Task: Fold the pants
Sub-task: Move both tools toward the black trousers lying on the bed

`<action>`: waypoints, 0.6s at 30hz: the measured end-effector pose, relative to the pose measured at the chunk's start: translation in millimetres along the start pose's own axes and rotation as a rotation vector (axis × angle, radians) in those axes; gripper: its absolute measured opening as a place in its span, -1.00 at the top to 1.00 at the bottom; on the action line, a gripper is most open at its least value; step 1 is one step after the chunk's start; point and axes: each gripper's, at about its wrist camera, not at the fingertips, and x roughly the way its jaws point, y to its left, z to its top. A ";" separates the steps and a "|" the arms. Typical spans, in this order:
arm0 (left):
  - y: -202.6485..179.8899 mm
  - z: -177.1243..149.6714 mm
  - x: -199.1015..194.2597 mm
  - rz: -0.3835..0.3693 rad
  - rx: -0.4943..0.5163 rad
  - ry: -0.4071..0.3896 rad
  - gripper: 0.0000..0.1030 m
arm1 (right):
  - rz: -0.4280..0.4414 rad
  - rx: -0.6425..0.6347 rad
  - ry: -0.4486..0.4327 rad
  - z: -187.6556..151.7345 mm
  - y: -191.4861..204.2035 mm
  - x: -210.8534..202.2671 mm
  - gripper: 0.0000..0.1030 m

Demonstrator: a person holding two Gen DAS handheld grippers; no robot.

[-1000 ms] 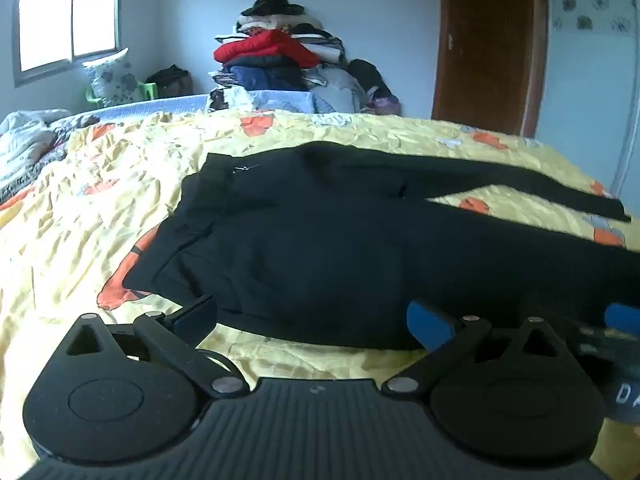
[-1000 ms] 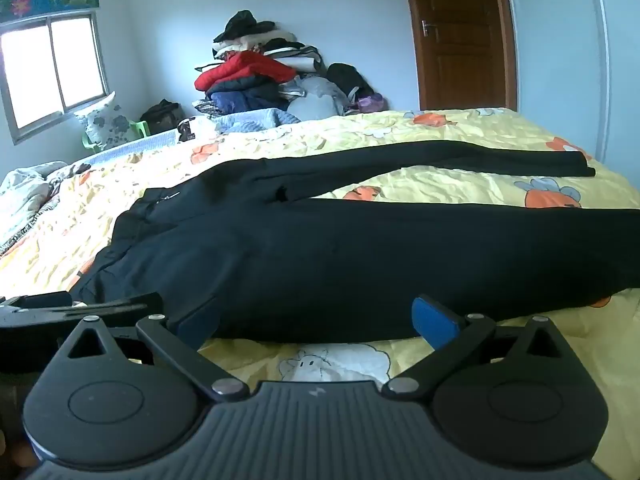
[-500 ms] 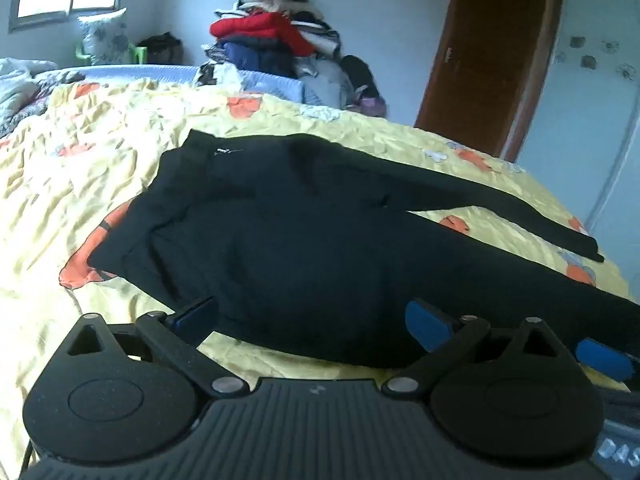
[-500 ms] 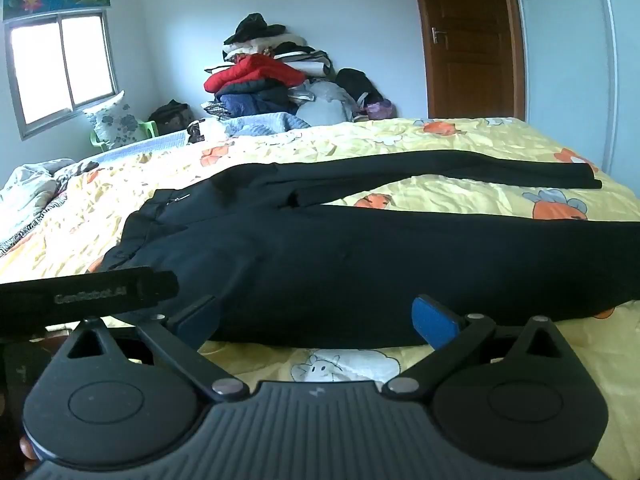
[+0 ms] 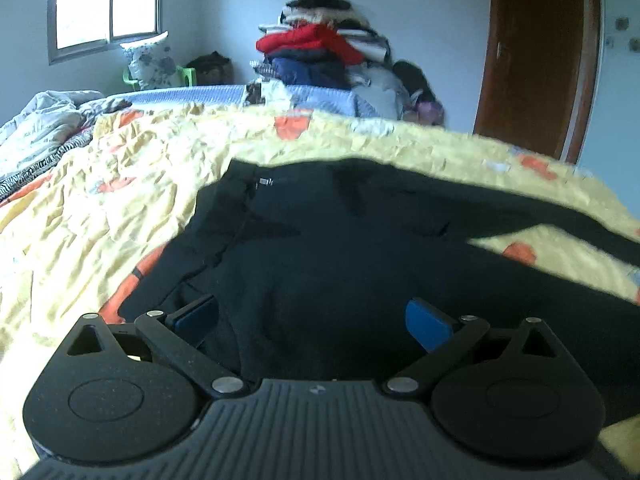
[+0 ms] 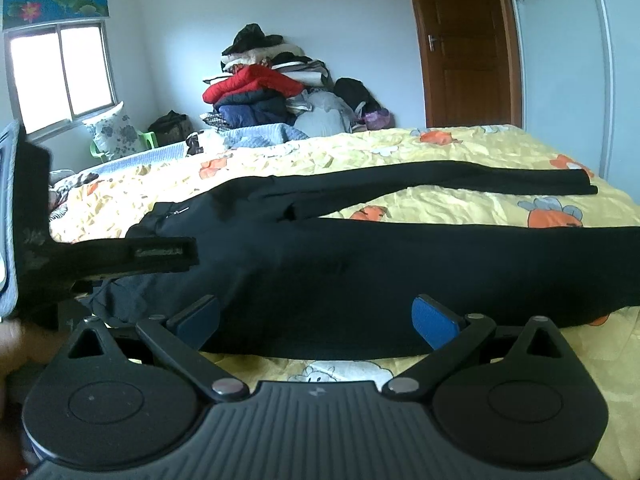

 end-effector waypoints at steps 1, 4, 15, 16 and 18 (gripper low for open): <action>4.3 1.3 -7.8 -0.004 -0.006 -0.021 -0.96 | -0.001 0.002 0.005 -0.6 -0.4 0.3 -1.00; 17.0 6.3 -37.1 0.006 -0.012 -0.112 -0.98 | -0.003 0.010 0.008 -1.2 -3.1 0.0 -1.00; 24.1 -11.9 -54.4 0.020 0.096 -0.149 -0.98 | 0.003 -0.034 0.020 -7.5 8.7 6.1 -1.00; 21.7 -17.9 -50.4 0.013 0.106 -0.132 -0.98 | 0.000 -0.043 0.017 -8.7 9.9 6.0 -1.00; 15.2 -29.8 -44.4 -0.003 0.120 -0.111 -0.98 | -0.009 -0.057 0.014 -10.2 11.0 6.3 -1.00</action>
